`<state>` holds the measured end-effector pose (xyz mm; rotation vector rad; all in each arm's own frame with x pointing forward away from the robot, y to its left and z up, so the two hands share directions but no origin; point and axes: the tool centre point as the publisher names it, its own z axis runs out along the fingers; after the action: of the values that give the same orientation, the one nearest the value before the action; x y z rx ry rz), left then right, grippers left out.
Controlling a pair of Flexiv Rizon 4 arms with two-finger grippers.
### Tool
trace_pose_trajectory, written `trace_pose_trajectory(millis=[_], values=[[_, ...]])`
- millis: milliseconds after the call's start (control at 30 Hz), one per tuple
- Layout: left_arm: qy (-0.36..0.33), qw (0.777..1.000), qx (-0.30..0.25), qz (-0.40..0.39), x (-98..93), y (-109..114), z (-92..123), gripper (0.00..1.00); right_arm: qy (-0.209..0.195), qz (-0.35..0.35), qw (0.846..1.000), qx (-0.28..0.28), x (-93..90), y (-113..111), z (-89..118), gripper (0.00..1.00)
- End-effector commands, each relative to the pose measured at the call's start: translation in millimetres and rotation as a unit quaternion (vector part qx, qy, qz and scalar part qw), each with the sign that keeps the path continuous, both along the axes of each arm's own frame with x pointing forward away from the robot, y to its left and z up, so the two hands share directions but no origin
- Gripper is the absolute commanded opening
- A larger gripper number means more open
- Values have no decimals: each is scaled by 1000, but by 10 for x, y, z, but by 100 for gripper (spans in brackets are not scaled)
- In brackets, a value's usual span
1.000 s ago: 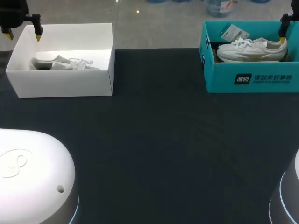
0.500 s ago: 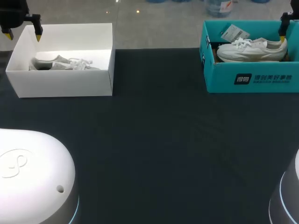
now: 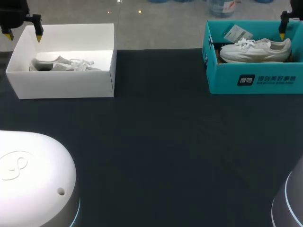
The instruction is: Take the shoe out of the shoebox, open the shoe tongue, remove and reinsert the insole, then place the shoe into the shoebox
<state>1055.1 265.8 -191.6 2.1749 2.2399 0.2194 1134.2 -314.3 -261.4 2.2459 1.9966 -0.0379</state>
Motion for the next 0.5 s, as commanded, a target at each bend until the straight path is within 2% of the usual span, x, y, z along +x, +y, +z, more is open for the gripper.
trace_pose_trajectory(millis=[33, 300, 500], values=[[-1, 1000, 1, 0, -15, 2, 3, 100, 21, -3, 1000, 1, 249, -10, -68, 100], [-1, 1000, 1, 0, -15, 2, 3, 100, 24, -18, 999, 11, 374, -54, -225, 100], [-1, 1000, 1, 0, -15, 2, 3, 100, 25, -22, 999, 15, 404, -121, -279, 100]])
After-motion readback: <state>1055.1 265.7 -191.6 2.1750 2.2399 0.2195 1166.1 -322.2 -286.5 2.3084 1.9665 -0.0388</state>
